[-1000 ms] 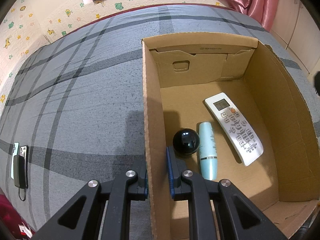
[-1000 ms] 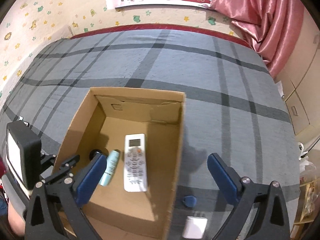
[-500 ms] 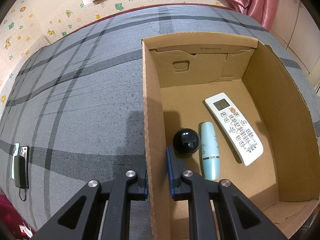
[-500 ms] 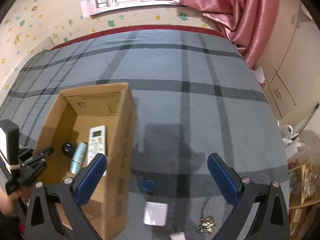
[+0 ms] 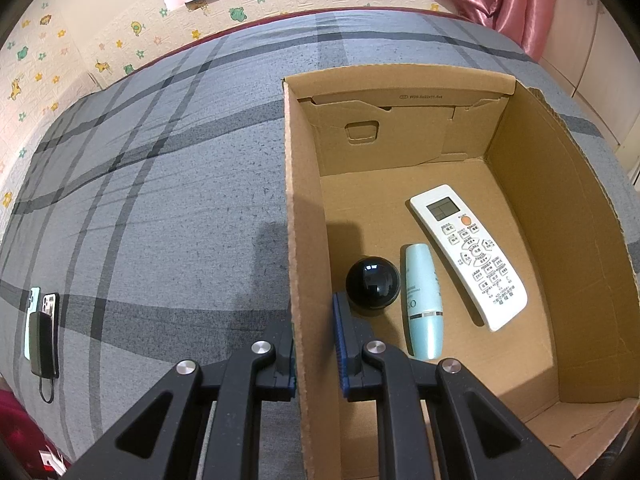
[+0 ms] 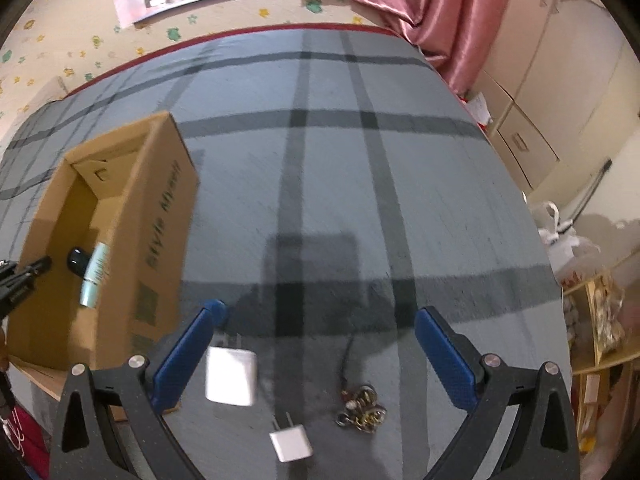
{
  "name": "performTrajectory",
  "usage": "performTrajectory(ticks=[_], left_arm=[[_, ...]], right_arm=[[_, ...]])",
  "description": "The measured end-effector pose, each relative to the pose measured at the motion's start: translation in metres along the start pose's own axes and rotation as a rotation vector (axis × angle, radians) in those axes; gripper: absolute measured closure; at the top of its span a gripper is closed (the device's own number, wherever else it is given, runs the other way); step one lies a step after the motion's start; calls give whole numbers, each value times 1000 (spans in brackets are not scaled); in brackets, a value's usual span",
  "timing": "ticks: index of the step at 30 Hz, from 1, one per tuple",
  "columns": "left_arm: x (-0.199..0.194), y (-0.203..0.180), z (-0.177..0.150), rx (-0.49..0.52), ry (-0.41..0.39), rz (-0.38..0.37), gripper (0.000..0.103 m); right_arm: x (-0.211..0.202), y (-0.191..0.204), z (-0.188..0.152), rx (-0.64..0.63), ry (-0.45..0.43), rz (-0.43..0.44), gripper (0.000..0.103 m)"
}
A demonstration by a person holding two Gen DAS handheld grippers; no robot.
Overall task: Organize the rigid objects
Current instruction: 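Move the right gripper to the keychain bundle on the bed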
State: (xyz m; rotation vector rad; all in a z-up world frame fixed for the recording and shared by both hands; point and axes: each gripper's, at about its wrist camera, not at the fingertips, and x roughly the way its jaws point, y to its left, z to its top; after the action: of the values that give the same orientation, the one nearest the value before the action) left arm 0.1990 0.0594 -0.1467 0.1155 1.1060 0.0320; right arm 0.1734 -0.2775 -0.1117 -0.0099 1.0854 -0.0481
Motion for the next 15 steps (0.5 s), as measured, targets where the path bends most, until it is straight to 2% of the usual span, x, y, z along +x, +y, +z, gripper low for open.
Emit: performTrajectory(ticks=[15], left_arm=[[-2, -2, -1, 4, -3, 4, 88]], right_arm=[[56, -38, -53, 112, 119, -54, 0]])
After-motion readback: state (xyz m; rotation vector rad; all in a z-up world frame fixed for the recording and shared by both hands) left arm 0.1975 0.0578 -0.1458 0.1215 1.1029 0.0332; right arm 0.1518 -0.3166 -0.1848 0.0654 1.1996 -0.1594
